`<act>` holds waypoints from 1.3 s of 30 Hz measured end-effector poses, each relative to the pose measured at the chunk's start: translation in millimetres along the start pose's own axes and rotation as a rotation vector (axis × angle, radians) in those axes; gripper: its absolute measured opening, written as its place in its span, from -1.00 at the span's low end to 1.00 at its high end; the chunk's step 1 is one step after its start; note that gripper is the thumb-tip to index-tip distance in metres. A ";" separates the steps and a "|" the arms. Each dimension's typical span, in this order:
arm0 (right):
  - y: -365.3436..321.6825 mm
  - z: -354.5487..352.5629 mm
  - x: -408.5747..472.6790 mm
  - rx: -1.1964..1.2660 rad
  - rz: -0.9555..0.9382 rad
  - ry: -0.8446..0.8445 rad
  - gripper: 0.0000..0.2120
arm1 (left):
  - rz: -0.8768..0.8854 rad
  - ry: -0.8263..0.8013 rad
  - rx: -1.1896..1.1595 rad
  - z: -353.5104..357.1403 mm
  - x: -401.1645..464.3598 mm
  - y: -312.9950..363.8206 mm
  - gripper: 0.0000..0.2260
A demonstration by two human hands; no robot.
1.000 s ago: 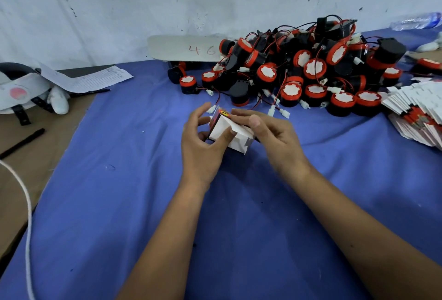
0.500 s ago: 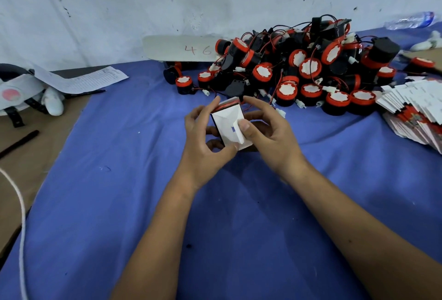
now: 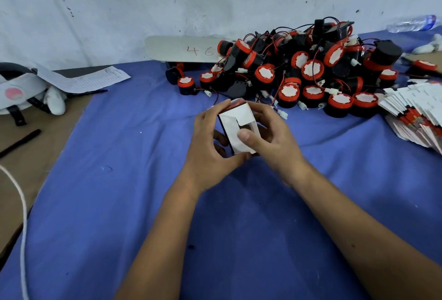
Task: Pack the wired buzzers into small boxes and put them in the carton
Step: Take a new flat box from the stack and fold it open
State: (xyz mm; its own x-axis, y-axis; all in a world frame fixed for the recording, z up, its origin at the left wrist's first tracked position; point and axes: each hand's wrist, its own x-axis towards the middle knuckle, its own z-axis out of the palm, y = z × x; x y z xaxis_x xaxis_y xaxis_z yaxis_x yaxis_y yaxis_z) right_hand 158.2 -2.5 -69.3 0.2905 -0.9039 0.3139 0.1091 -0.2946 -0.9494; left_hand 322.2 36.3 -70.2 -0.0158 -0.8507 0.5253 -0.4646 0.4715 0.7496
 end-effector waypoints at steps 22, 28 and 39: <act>-2.5 2.8 -1.6 0.136 0.074 -0.027 -0.59 | 0.144 0.175 0.160 10.4 0.9 4.4 -0.73; -3.8 3.9 -0.5 0.181 0.120 -0.013 -0.53 | 0.071 0.166 0.107 16.7 0.3 8.3 -0.83; -1.4 -2.5 -0.2 0.138 0.044 0.006 -0.55 | 0.200 0.130 0.393 14.1 0.7 -2.2 -0.91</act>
State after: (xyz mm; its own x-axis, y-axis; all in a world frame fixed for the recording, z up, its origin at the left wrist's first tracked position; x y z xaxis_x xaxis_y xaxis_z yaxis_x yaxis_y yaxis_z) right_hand 155.7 -2.7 -68.1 0.2920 -0.9171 0.2715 0.2265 -0.2094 -0.9512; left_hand 310.8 31.4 -77.2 -0.0395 -0.7037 0.7094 -0.7648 0.4782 0.4317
